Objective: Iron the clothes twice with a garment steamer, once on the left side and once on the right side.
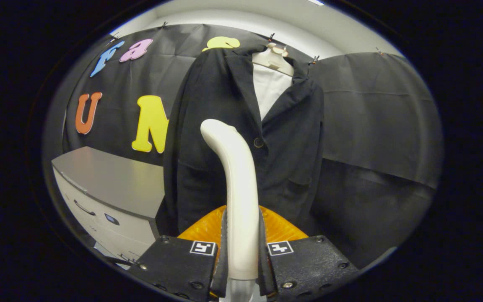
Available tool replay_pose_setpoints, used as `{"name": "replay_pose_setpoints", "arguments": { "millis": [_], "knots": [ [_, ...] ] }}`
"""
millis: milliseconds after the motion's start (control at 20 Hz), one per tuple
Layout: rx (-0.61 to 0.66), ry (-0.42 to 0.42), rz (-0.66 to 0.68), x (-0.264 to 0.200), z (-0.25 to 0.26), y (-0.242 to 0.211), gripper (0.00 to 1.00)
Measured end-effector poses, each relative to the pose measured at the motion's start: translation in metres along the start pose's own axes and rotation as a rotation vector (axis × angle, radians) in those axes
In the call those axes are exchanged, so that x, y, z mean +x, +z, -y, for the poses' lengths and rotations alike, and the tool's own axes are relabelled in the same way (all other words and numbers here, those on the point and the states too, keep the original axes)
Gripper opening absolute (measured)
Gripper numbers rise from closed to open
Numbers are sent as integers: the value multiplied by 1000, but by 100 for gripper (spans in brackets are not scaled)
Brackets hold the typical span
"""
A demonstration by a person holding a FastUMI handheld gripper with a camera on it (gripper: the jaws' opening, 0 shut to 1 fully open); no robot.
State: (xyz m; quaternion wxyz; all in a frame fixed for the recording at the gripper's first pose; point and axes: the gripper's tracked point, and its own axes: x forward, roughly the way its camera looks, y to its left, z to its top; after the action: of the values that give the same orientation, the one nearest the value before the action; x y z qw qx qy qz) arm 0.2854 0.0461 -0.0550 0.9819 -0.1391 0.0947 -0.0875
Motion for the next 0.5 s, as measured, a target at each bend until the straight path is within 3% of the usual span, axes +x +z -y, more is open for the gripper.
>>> {"name": "replay_pose_setpoints", "arguments": {
  "millis": [500],
  "knots": [
    [-15,-15,-98,-3,0,-60,32]
  ]
}}
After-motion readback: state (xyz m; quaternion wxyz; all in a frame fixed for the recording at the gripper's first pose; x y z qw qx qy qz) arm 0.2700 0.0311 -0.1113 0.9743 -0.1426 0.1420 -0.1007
